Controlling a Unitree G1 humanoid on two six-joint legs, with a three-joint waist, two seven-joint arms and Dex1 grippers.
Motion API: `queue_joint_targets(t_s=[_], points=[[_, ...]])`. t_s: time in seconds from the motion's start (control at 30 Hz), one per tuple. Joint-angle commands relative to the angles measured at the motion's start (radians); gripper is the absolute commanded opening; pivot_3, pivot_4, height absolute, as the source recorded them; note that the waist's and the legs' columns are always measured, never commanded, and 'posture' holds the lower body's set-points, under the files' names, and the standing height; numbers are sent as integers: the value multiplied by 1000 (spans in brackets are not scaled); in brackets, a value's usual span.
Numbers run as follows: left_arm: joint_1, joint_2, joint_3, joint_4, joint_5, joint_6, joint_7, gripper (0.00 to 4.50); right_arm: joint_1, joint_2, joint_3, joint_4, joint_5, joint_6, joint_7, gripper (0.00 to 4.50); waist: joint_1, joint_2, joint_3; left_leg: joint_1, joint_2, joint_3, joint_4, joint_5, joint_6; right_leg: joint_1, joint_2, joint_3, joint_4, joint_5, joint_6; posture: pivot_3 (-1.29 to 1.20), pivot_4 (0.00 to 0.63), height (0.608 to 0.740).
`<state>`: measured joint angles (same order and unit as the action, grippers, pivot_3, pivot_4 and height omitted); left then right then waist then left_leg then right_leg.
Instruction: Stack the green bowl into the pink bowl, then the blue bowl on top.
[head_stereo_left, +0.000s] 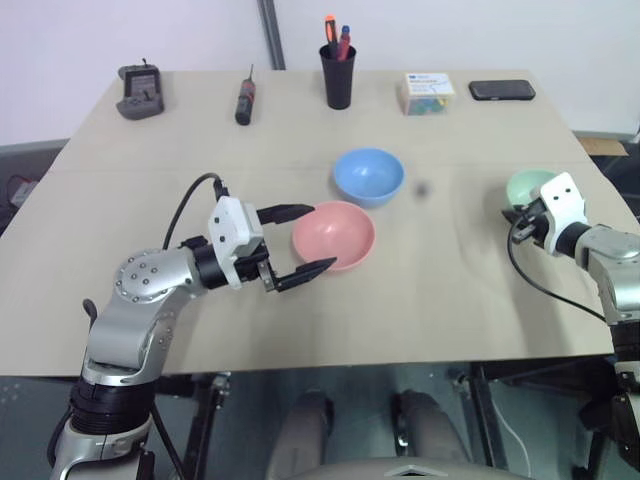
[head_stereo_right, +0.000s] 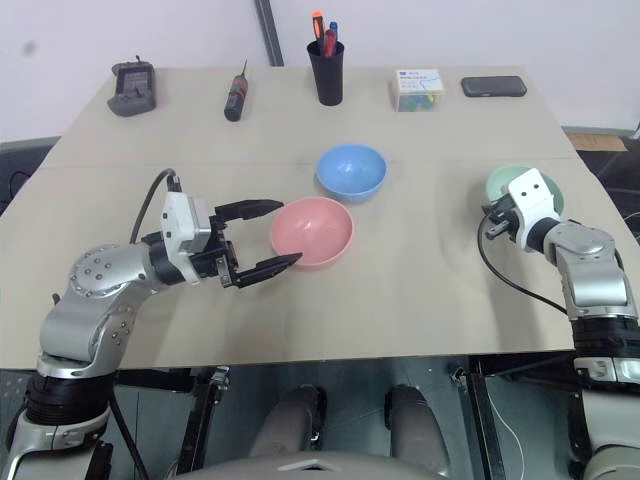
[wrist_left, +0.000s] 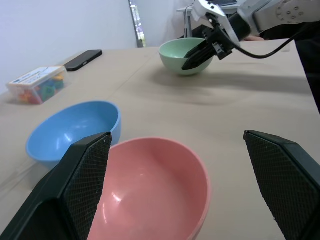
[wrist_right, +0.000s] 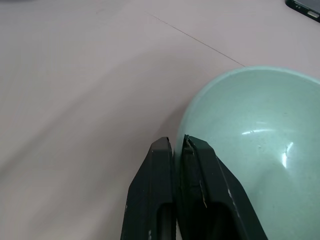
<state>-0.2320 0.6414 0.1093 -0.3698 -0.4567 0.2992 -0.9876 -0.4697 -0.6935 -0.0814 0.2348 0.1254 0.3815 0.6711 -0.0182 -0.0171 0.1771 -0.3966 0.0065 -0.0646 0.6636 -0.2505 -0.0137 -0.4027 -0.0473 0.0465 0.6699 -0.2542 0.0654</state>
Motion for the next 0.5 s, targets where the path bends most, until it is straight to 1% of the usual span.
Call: queue_joint_targets(t_s=[0.03,0.07,0.13,0.2,0.27,0.37,0.43,0.5], points=[[-9,-4,51,9,-20,-26,34,4500,-5,-18,0,-90,1,-56,28,152,0,0,0,0,0,0,0,0,0,0,0,0,0,0,0,0,150,740],[-7,-4,62,16,-25,-26,41,4500,3,-16,5,-125,17,-68,55,152,-1,0,0,0,0,0,0,0,0,0,0,0,0,0,0,0,150,740],[10,7,97,40,-39,-32,39,4500,33,5,25,-264,93,-93,147,152,-4,0,0,0,0,0,0,0,0,0,0,0,0,0,0,0,150,740],[52,35,135,63,-44,-53,4,4500,46,54,70,-431,203,-60,221,152,-17,0,0,0,1,0,-1,0,0,-1,1,0,0,0,0,0,150,740],[98,64,172,74,-67,-55,-39,4500,34,93,136,-544,265,5,254,152,-25,1,0,1,2,0,-3,0,0,-1,1,0,0,0,0,0,150,740],[180,110,241,103,-93,-75,-107,4500,-29,177,260,-619,286,55,265,152,-32,1,1,2,3,1,-3,0,0,-1,1,1,0,0,0,0,150,740],[213,126,279,116,-114,-76,-128,4500,-68,229,320,-628,284,64,268,152,-23,0,1,1,2,0,-4,0,0,-2,1,0,0,0,0,0,150,740],[244,140,306,112,-136,-69,-154,4500,-112,278,374,-589,265,73,268,152,-17,0,1,1,2,-2,-3,0,0,-1,0,-2,0,0,0,0,150,740]])
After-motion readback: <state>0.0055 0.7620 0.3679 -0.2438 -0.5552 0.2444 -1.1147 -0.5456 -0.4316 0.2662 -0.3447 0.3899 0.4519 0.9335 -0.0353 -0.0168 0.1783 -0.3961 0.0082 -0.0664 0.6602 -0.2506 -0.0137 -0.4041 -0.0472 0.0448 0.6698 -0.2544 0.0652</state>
